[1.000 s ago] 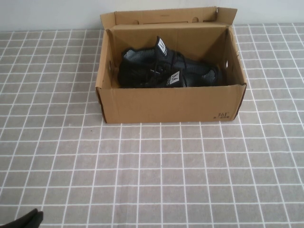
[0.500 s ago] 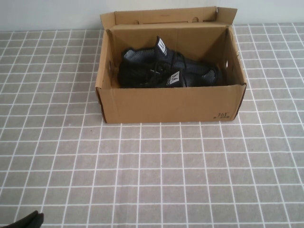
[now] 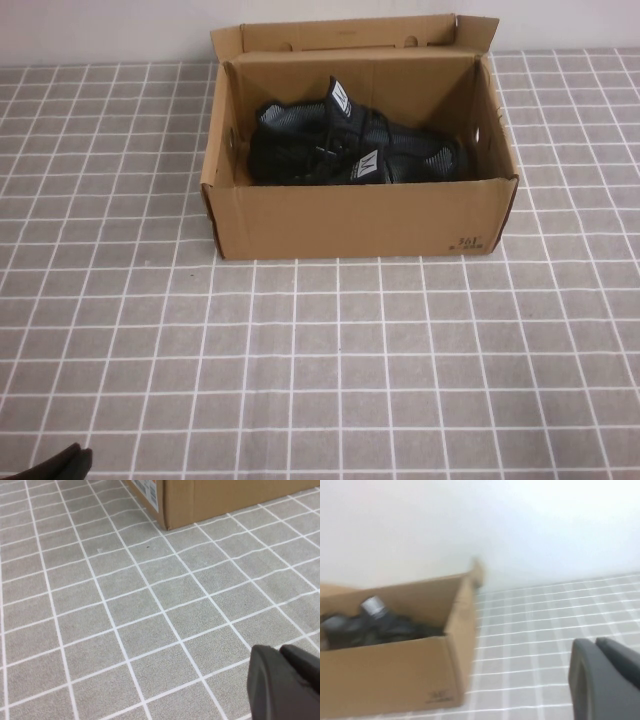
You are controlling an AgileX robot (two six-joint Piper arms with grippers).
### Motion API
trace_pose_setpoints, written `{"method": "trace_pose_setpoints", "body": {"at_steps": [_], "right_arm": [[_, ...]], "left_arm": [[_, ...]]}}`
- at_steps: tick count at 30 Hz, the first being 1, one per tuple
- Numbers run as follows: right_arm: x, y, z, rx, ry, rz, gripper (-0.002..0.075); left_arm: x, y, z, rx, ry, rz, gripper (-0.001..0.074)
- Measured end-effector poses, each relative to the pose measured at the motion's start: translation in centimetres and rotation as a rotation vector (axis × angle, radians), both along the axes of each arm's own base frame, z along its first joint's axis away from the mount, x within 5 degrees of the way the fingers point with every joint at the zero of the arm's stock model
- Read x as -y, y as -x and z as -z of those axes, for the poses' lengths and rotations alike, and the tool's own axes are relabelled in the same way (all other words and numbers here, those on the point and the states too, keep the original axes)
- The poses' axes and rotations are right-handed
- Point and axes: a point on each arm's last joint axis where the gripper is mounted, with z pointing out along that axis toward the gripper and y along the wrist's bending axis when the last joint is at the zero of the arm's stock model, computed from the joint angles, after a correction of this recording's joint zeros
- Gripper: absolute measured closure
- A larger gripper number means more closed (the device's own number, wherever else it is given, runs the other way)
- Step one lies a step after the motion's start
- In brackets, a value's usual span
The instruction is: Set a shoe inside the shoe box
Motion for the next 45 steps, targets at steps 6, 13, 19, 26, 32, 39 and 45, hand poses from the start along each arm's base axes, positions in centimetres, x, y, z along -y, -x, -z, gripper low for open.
{"method": "trace_pose_setpoints", "body": {"at_steps": [6,13,19,26,32,39,45], "right_arm": [[0.4,1.2,3.8,0.054,0.019,0.046,0.0742],[0.3,1.3,5.2,-0.017,0.09,0.034,0.0742],[0.1,1.6,7.2,-0.224,0.133,0.0,0.0742],[0.1,1.7,7.6,-0.267,0.136,-0.008,0.0742],[0.1,1.7,7.6,-0.269,0.136,-0.008,0.0742],[0.1,1.7,7.6,-0.269,0.135,-0.008,0.0742],[0.1,1.7,7.6,-0.269,0.135,-0.008,0.0742]], "left_arm": [[0.0,0.0,0.0,0.0,0.0,0.0,0.0734],[0.0,0.0,0.0,0.0,0.0,0.0,0.0734],[0.0,0.0,0.0,0.0,0.0,0.0,0.0734],[0.0,0.0,0.0,0.0,0.001,0.0,0.0734],[0.0,0.0,0.0,0.0,0.001,0.0,0.0734],[0.0,0.0,0.0,-0.004,-0.001,0.0,0.0734],[0.0,0.1,0.2,-0.02,-0.007,-0.001,0.0734]]}}
